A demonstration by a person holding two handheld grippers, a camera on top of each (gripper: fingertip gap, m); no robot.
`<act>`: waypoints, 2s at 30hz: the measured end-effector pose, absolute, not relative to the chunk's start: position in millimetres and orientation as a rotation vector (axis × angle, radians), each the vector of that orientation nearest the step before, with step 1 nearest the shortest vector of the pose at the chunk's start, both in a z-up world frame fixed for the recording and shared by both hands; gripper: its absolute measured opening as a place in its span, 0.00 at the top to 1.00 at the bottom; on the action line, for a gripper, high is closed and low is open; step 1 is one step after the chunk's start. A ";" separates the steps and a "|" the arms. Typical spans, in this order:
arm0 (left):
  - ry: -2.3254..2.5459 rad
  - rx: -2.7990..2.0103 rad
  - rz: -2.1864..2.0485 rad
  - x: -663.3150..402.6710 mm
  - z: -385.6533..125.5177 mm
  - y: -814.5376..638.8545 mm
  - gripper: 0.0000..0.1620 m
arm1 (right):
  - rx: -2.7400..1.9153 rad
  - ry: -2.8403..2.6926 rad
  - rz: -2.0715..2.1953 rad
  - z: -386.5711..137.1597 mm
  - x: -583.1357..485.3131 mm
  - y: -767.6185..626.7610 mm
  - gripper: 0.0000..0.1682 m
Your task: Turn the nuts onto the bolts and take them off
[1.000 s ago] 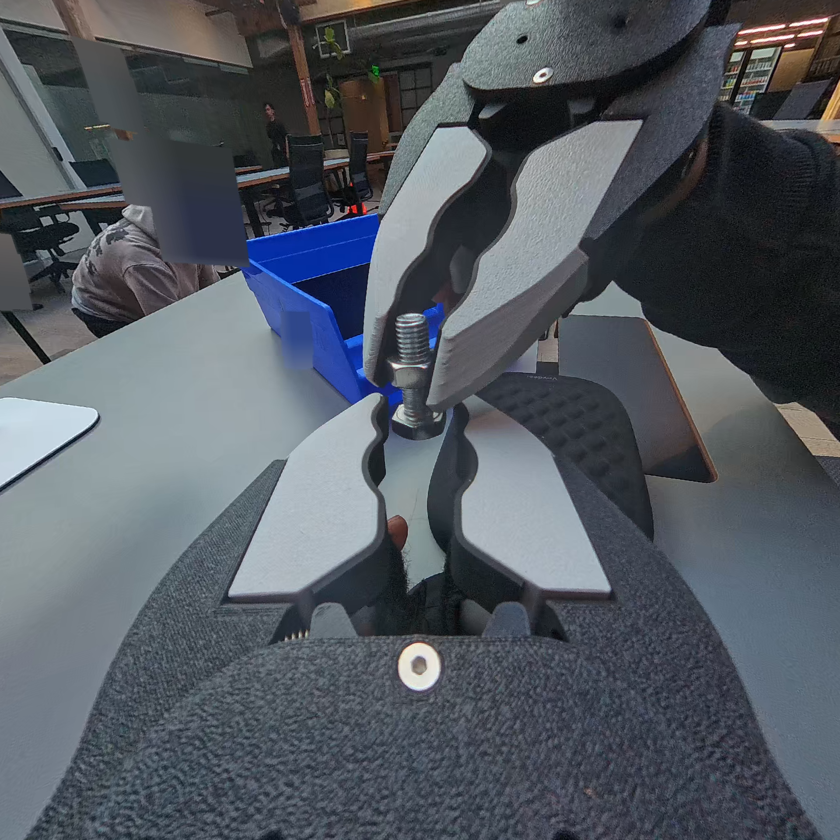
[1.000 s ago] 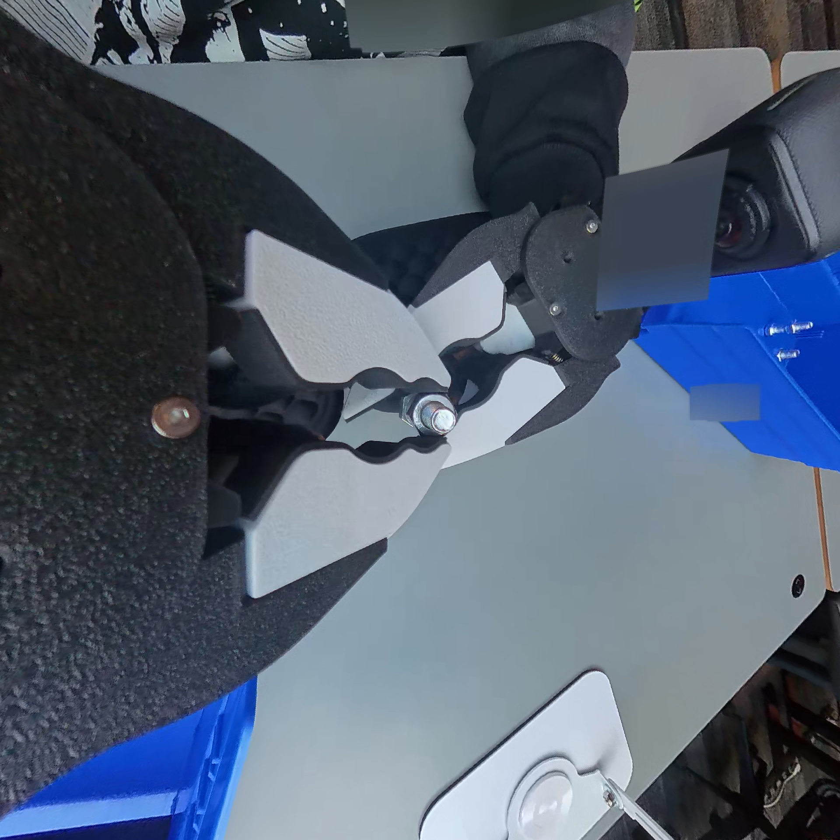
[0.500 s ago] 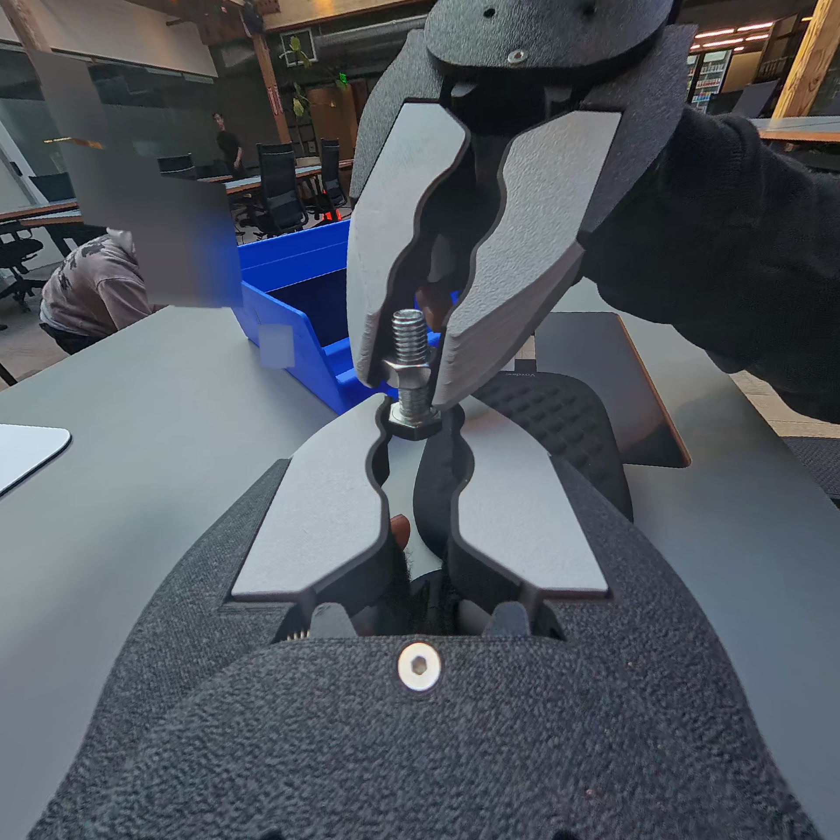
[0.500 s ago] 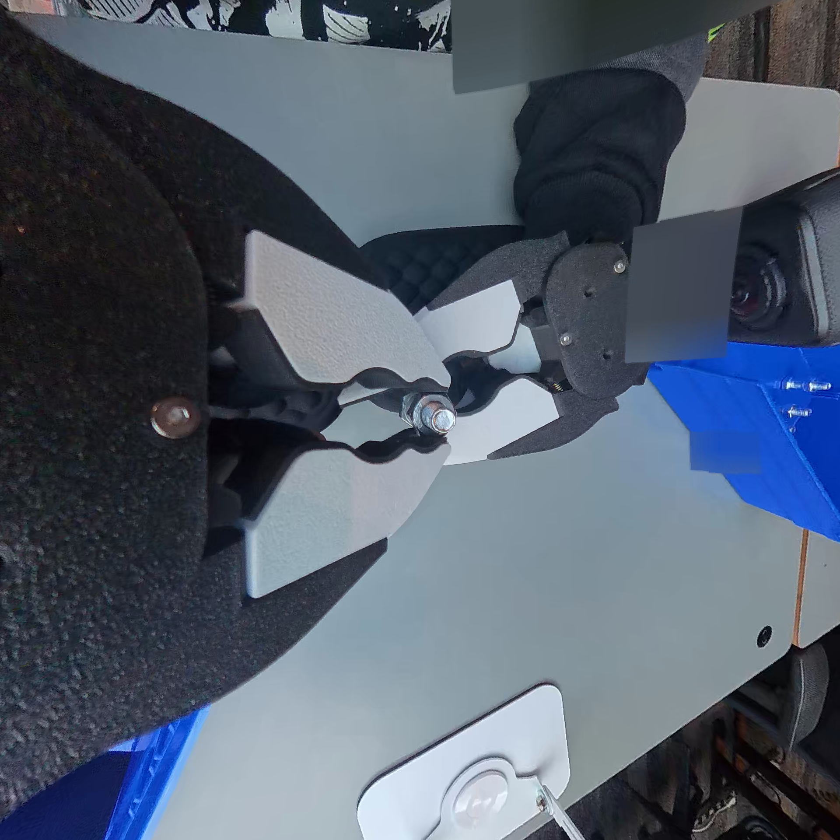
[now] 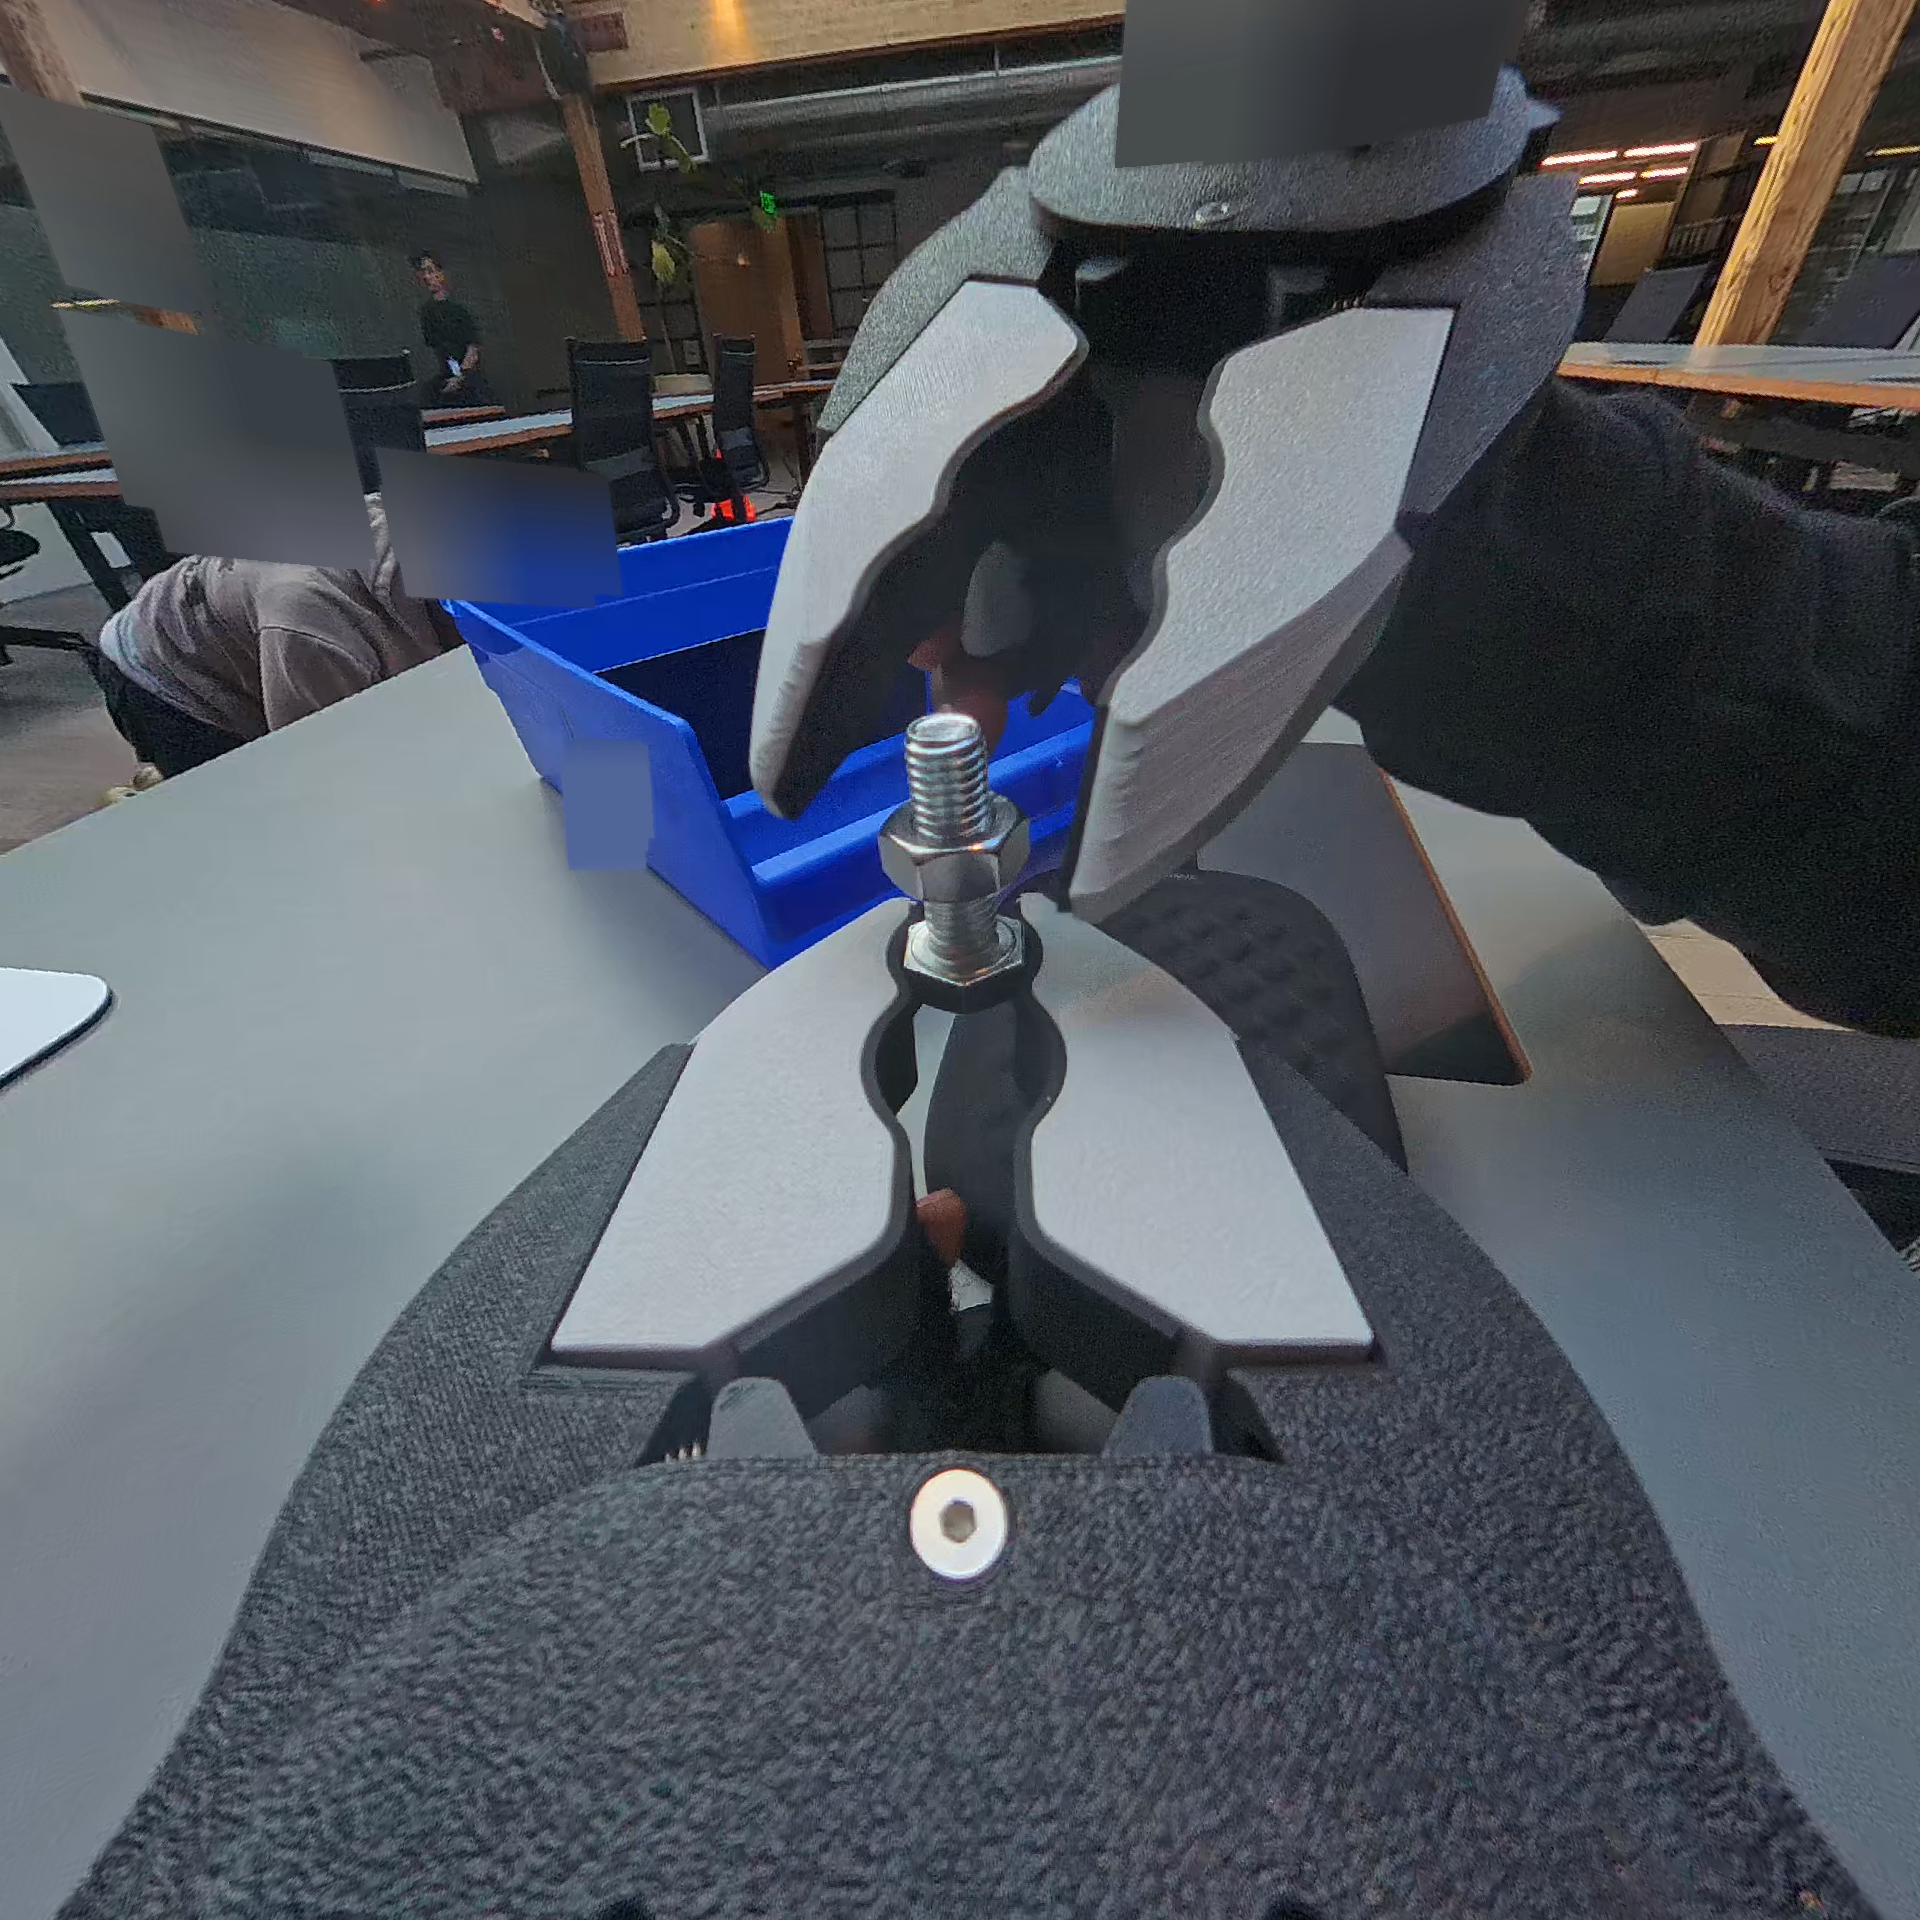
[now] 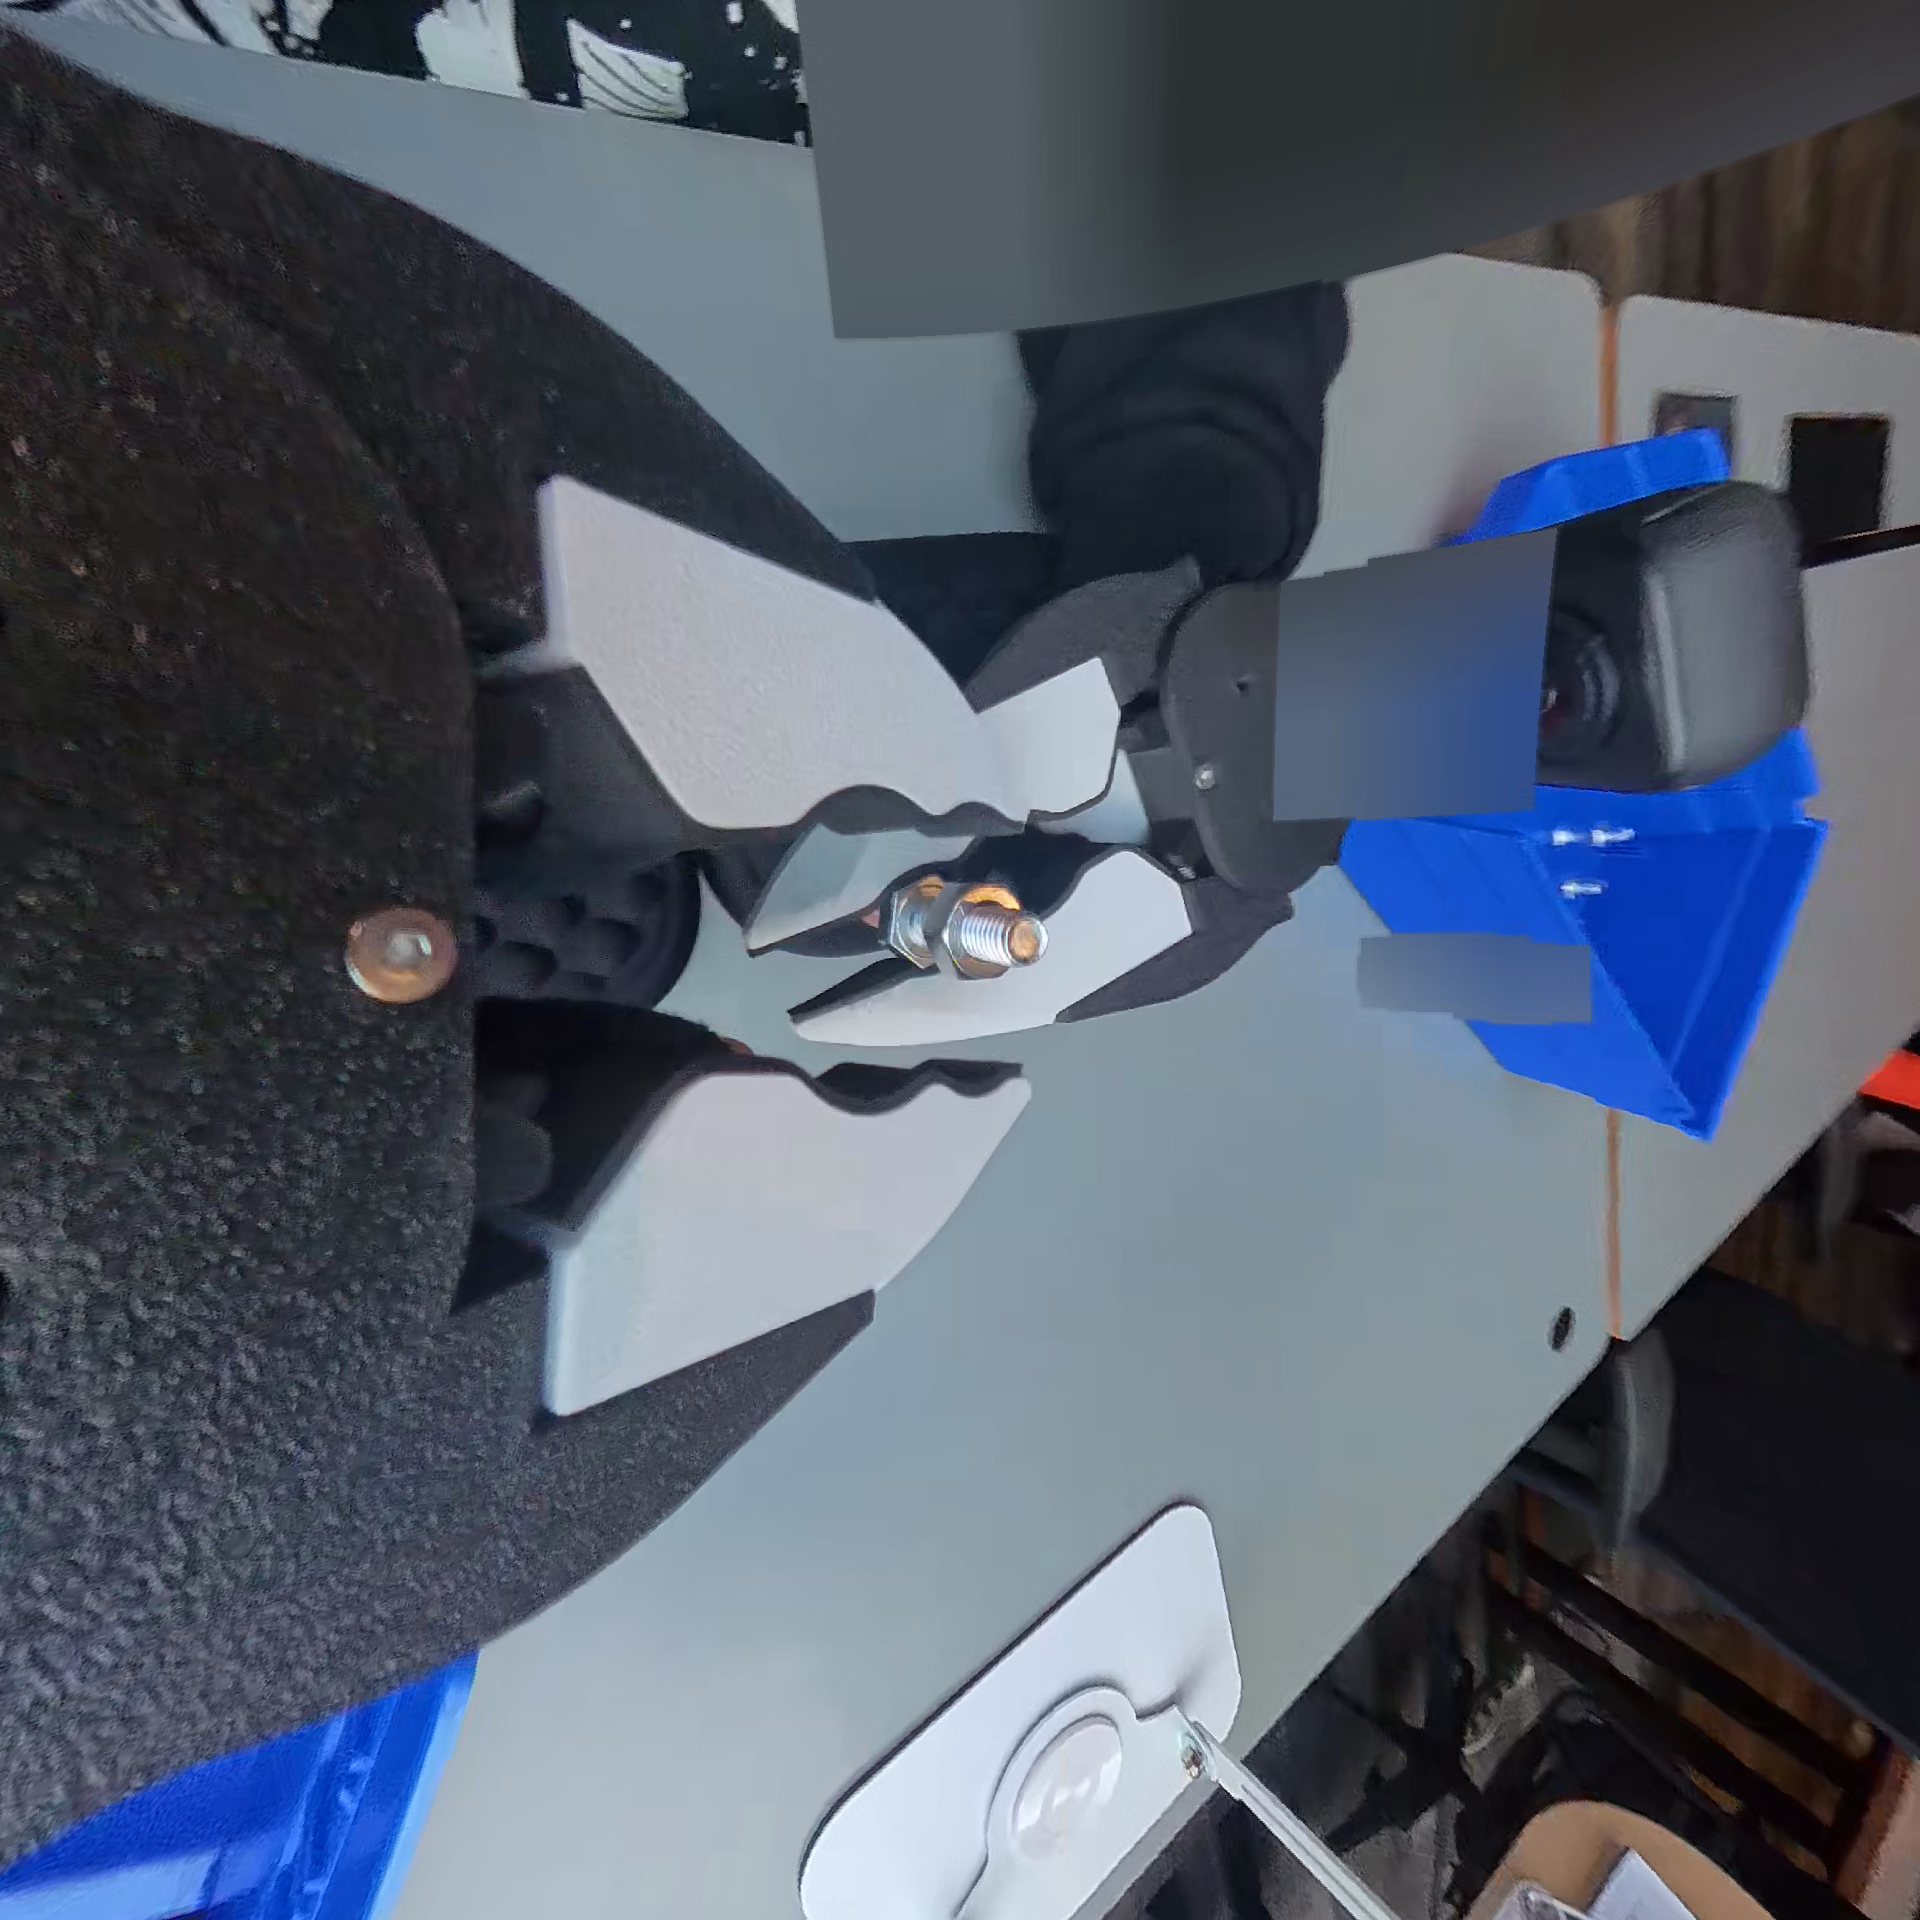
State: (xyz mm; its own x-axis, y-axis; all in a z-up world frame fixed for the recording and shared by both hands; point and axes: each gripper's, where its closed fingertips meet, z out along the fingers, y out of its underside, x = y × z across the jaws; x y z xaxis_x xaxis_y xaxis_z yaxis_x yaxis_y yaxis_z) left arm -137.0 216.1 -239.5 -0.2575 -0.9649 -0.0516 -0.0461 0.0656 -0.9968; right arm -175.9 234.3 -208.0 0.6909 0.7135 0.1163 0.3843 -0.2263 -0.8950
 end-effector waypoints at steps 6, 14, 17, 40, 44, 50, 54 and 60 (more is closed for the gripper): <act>1.429 -1.089 -1.433 -141.3 -235.2 218.8 0.91 | -1.621 -0.597 0.528 -197.7 -174.0 236.0 0.44; 1.459 -1.088 -1.417 -139.8 -239.6 216.0 0.92 | -1.531 -0.428 0.520 -205.3 -166.8 242.0 0.23; 1.464 -1.099 -1.418 -139.3 -240.8 216.3 0.92 | -1.504 -0.356 0.551 -196.5 -157.2 246.2 0.20; 1.500 -1.092 -1.411 -139.3 -244.5 212.4 0.92 | -1.626 -0.325 0.348 -213.8 -158.1 253.0 0.43; 1.513 -1.085 -1.405 -139.4 -245.3 210.7 0.92 | -1.619 -0.305 0.344 -213.4 -151.3 249.7 0.50; 1.522 -1.088 -1.401 -139.2 -246.5 210.0 0.92 | -1.608 -0.286 0.343 -212.2 -136.8 235.9 0.56; 1.519 -1.087 -1.406 -139.5 -245.9 210.1 0.92 | -1.607 -0.274 0.279 -214.7 -120.0 225.1 0.78; 1.523 -1.091 -1.404 -139.2 -246.5 209.8 0.92 | -1.588 -0.320 0.331 -212.0 -135.4 218.5 0.73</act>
